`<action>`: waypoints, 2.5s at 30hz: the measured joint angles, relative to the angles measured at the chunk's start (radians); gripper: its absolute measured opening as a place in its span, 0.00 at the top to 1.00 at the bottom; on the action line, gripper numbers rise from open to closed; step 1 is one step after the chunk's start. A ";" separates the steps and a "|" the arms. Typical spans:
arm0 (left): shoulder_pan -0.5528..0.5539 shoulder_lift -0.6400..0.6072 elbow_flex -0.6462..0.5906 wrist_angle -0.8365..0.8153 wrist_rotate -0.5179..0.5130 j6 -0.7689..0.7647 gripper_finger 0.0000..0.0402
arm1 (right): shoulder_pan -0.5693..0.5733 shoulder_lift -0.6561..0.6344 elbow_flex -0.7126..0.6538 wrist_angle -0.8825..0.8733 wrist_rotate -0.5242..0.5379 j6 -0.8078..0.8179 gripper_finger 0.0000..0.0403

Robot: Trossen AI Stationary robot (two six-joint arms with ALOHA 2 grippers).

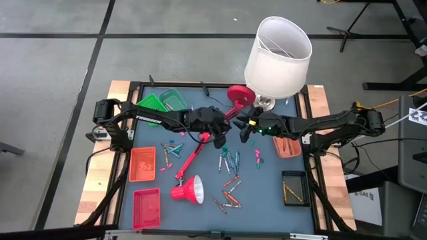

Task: Sort crayons
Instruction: Put the green crayon into the green bin

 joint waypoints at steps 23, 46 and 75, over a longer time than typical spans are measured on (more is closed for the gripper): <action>0.009 0.000 0.000 -0.130 -0.109 0.006 0.76 | 0.000 0.000 0.000 -0.031 0.000 0.001 0.65; 0.215 -0.292 0.001 -0.578 -0.107 0.222 0.75 | 0.001 0.037 0.032 0.044 0.002 0.306 0.65; 0.315 -0.343 0.001 -0.708 -0.110 0.238 0.75 | 0.000 0.589 0.454 -0.474 0.009 0.630 0.65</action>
